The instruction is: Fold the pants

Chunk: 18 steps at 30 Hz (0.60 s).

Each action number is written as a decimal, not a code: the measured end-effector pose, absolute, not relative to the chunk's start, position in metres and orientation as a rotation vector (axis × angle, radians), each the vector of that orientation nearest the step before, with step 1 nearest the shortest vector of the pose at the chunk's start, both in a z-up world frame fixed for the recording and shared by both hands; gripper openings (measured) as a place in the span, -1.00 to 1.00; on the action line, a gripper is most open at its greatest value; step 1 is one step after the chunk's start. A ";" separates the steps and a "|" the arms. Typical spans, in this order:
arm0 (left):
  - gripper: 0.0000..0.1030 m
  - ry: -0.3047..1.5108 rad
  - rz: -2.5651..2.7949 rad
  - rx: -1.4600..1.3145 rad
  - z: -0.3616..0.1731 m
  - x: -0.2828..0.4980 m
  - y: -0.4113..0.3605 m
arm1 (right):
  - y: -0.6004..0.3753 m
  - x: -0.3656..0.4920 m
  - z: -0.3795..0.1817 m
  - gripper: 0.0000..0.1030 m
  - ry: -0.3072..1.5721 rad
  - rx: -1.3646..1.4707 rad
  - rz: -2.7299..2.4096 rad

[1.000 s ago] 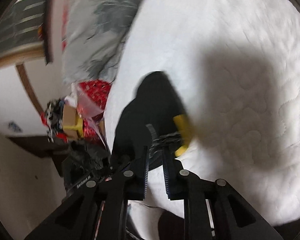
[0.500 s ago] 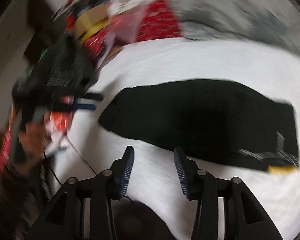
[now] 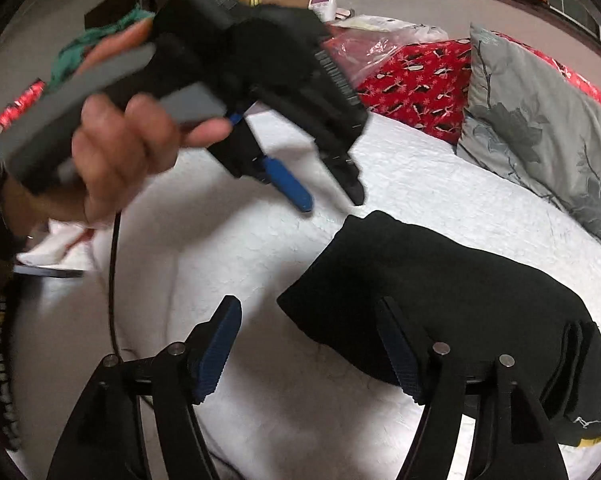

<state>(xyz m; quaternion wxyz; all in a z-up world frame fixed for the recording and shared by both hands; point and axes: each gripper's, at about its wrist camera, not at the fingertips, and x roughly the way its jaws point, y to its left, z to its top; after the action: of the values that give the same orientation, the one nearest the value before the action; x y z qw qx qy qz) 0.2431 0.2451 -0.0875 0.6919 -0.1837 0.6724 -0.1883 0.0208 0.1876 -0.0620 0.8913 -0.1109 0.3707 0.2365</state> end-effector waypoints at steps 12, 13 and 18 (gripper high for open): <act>0.24 1.570 -0.537 -0.349 -0.111 0.255 0.214 | 0.192 0.040 -0.088 0.40 0.811 -0.231 0.337; 0.26 1.569 -0.541 -0.356 -0.112 0.256 0.213 | 0.193 0.042 -0.090 0.38 0.819 -0.230 0.336; -0.27 1.561 -0.497 -0.417 -0.105 0.258 0.210 | 0.184 0.048 -0.085 -0.20 0.835 -0.174 0.391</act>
<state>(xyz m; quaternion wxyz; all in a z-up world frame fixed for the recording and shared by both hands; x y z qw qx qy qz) 0.2581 0.2102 -0.1054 0.6635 -0.1846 0.6909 -0.2198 0.0483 0.1839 -0.0848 0.8921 -0.0838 0.4022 0.1882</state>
